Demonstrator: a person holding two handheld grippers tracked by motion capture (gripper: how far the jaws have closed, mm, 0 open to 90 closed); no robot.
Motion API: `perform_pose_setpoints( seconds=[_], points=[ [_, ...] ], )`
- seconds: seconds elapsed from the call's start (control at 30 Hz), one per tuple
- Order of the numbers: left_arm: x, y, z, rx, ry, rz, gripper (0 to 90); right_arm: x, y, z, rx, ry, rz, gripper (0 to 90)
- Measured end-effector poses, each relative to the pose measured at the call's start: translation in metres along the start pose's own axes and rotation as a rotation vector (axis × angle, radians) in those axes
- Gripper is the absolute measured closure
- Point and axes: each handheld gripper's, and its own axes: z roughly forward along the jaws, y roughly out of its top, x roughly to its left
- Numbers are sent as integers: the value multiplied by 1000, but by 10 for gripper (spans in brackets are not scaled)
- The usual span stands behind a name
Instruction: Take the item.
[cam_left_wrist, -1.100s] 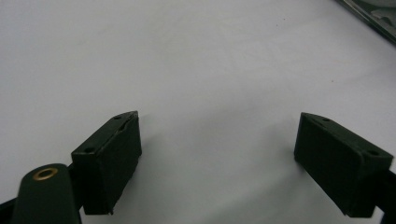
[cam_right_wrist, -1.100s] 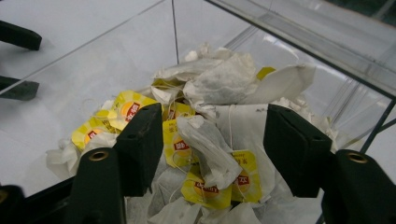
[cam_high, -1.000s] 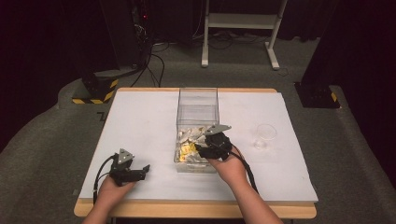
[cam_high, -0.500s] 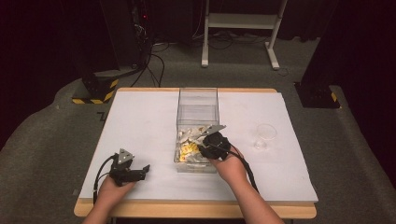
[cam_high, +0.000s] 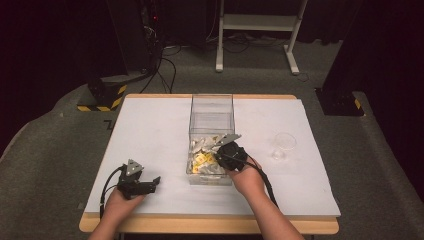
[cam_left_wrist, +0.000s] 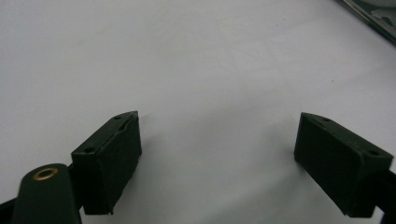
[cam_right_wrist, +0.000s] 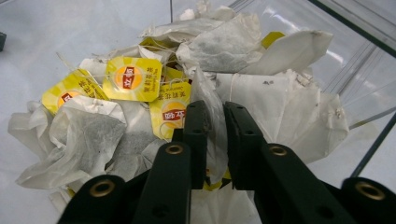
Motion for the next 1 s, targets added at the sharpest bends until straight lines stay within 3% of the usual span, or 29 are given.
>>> perform_pose_setpoints(
  seconds=[0.3, 0.73, 1.0],
  points=[
    [0, 0, 0, 0, 0, 0, 153, 2, 0, -3, -22, -11, -14, 859],
    [0, 0, 0, 0, 0, 0, 154, 7, -1, -26, -143, -6, -17, 875],
    [0, 0, 0, 0, 0, 0, 154, 9, -12, -29, -217, 13, 26, 877]
  ],
)
